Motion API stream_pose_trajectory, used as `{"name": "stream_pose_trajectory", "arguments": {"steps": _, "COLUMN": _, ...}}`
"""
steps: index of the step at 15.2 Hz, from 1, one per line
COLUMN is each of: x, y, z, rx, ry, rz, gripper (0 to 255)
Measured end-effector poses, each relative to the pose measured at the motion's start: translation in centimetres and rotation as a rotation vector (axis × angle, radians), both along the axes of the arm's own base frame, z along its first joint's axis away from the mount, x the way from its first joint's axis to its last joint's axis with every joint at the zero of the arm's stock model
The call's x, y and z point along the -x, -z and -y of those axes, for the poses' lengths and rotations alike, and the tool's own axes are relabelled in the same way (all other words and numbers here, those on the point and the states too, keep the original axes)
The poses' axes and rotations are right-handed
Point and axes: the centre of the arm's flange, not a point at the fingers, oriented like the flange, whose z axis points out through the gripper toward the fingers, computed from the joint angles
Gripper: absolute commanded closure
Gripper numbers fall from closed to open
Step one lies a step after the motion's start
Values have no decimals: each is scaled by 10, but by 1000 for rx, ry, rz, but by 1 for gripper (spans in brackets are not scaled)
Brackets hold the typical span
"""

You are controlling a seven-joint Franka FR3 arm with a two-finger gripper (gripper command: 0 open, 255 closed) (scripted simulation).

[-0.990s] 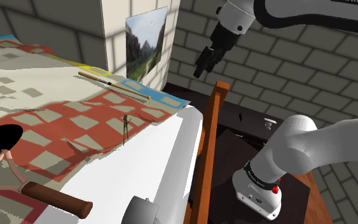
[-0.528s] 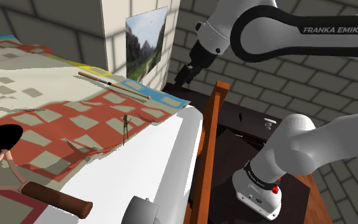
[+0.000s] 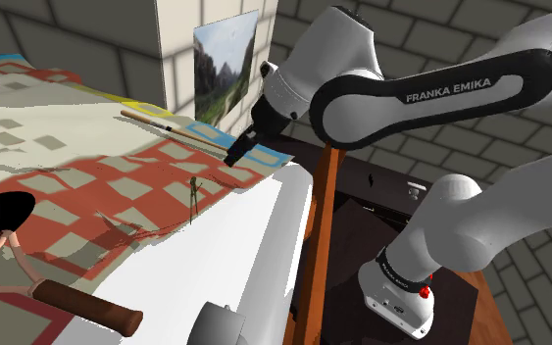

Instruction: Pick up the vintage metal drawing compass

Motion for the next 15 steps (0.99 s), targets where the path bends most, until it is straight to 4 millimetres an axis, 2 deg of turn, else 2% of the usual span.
{"name": "stream_pose_trajectory", "arguments": {"steps": 7, "x": -12, "y": 51, "z": -70, "rx": -26, "ry": -106, "rz": 107, "gripper": 0}}
{"name": "stream_pose_trajectory", "arguments": {"steps": 10, "x": -16, "y": 63, "z": -79, "rx": -32, "ry": -122, "rz": 123, "gripper": 0}}
{"name": "stream_pose_trajectory", "arguments": {"steps": 15, "x": -15, "y": 92, "z": -81, "rx": -33, "ry": -124, "rz": 126, "gripper": 0}}
